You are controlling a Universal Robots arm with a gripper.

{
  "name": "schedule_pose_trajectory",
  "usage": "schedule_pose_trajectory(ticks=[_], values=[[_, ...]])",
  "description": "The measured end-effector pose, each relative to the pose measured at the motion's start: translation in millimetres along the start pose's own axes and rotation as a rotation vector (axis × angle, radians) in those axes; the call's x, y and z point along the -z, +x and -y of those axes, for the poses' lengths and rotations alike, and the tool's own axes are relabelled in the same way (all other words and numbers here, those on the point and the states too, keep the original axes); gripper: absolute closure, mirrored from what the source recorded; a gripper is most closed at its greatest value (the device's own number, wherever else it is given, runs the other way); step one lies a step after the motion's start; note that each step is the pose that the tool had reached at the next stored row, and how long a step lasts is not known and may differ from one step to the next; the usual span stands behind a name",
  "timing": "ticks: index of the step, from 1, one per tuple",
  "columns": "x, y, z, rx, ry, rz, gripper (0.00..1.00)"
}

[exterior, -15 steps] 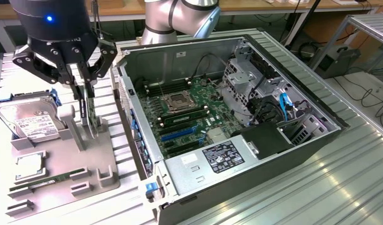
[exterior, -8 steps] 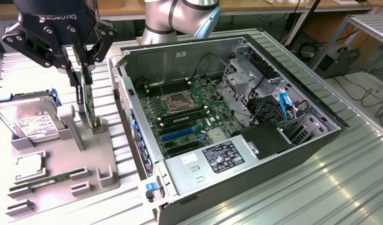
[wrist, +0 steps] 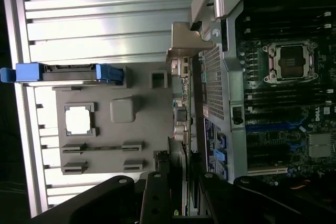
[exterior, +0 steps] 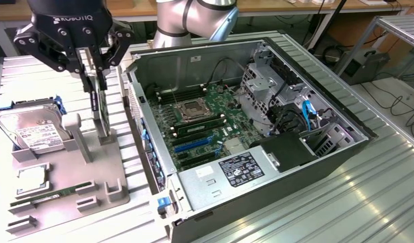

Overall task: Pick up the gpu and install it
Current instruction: 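Pick up the gpu and move the gpu toward the slot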

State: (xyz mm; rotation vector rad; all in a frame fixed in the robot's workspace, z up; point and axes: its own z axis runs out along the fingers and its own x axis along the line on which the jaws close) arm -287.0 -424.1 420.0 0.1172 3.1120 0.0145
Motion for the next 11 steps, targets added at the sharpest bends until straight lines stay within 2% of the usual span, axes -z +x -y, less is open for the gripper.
schedule_pose_trajectory(ticks=[11], values=[[-0.3, -8.2, -0.6, 0.0, -0.0001, 0.0001, 0.74]])
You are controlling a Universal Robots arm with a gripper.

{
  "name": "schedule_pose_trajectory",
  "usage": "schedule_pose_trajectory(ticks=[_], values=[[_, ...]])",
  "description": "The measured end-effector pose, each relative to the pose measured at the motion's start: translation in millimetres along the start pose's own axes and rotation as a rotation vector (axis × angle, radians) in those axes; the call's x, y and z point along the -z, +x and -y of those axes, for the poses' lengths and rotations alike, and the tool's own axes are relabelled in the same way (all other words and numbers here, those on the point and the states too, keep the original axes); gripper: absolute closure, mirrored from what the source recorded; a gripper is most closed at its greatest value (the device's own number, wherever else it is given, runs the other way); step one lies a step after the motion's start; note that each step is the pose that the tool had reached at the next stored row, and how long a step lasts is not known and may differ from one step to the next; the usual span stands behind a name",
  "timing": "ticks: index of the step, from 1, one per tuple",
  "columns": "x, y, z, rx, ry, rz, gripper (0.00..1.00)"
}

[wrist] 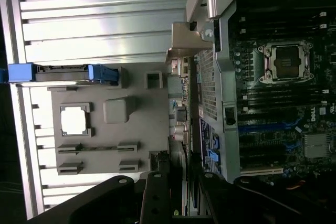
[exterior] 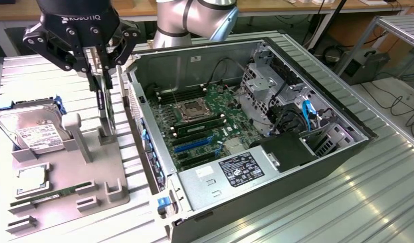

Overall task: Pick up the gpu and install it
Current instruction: 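Pick up the gpu and move the gpu toward the slot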

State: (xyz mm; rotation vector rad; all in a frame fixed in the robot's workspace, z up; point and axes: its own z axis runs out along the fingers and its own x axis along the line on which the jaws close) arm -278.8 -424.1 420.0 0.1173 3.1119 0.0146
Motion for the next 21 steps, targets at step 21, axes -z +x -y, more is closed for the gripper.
schedule_pose_trajectory(ticks=[21], values=[[-0.2, -9.8, -0.7, 0.0, 0.0001, 0.0, 0.74]])
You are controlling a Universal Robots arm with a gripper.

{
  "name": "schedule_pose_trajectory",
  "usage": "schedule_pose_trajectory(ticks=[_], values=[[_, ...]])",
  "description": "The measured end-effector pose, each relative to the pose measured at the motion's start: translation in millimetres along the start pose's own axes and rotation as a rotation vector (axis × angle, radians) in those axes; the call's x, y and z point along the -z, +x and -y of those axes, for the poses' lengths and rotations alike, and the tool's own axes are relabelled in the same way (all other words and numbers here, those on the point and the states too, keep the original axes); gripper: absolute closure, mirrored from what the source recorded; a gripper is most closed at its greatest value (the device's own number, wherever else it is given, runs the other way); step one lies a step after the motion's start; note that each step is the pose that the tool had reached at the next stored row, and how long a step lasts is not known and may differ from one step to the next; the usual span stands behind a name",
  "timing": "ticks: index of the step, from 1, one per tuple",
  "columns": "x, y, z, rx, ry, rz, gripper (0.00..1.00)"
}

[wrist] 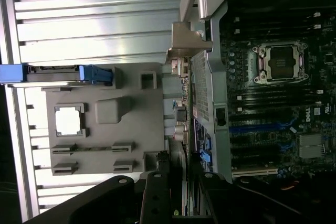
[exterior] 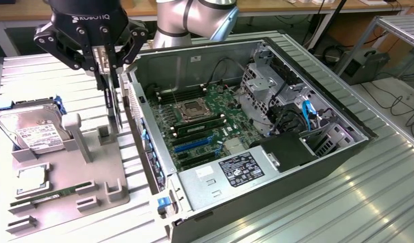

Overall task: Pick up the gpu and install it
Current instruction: 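Pick up the gpu and move the gpu toward the slot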

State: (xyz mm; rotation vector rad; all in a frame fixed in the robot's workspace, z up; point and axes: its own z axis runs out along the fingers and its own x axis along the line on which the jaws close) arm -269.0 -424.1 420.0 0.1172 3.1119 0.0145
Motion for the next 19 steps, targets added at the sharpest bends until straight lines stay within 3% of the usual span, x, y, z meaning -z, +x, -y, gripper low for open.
schedule_pose_trajectory(ticks=[19], values=[[-0.3, -10.3, -0.8, 0.0, 0.0001, -0.0001, 0.74]])
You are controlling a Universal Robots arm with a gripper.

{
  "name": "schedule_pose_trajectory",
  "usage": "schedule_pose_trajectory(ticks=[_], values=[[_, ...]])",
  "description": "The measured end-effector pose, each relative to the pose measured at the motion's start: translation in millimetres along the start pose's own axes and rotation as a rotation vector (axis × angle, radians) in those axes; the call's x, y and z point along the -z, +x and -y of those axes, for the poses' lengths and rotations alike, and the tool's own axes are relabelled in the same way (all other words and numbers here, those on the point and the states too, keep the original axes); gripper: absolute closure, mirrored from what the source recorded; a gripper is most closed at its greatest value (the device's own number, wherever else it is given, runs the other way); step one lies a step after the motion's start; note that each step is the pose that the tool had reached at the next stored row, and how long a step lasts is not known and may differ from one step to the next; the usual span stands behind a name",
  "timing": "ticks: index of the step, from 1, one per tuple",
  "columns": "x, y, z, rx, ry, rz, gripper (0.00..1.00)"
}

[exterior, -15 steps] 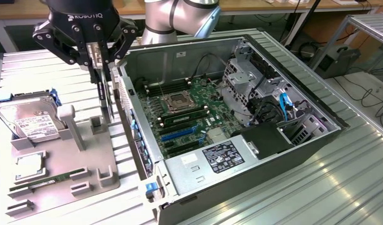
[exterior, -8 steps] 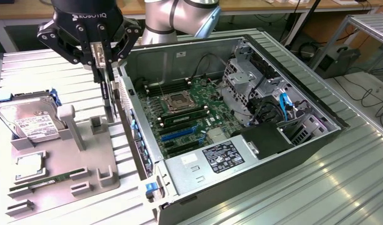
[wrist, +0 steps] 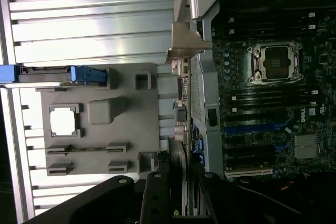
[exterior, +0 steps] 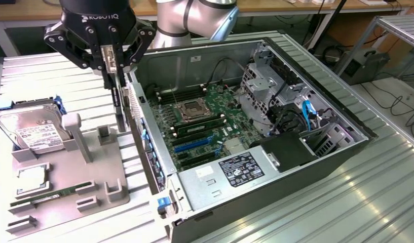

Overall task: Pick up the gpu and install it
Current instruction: 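Pick up the gpu and move the gpu toward the slot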

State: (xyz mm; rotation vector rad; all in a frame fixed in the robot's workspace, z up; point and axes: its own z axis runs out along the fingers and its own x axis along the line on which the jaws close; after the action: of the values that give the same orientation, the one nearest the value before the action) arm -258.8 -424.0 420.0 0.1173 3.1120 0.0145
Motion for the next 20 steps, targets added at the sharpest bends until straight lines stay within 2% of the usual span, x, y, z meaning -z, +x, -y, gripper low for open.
schedule_pose_trajectory(ticks=[9, 20], values=[[-0.2, -5.3, -0.4, 0.0, 0.0, 0.0, 0.74], [-0.5, -17.1, -1.3, 0.0, -0.0001, 0.0, 0.74]])
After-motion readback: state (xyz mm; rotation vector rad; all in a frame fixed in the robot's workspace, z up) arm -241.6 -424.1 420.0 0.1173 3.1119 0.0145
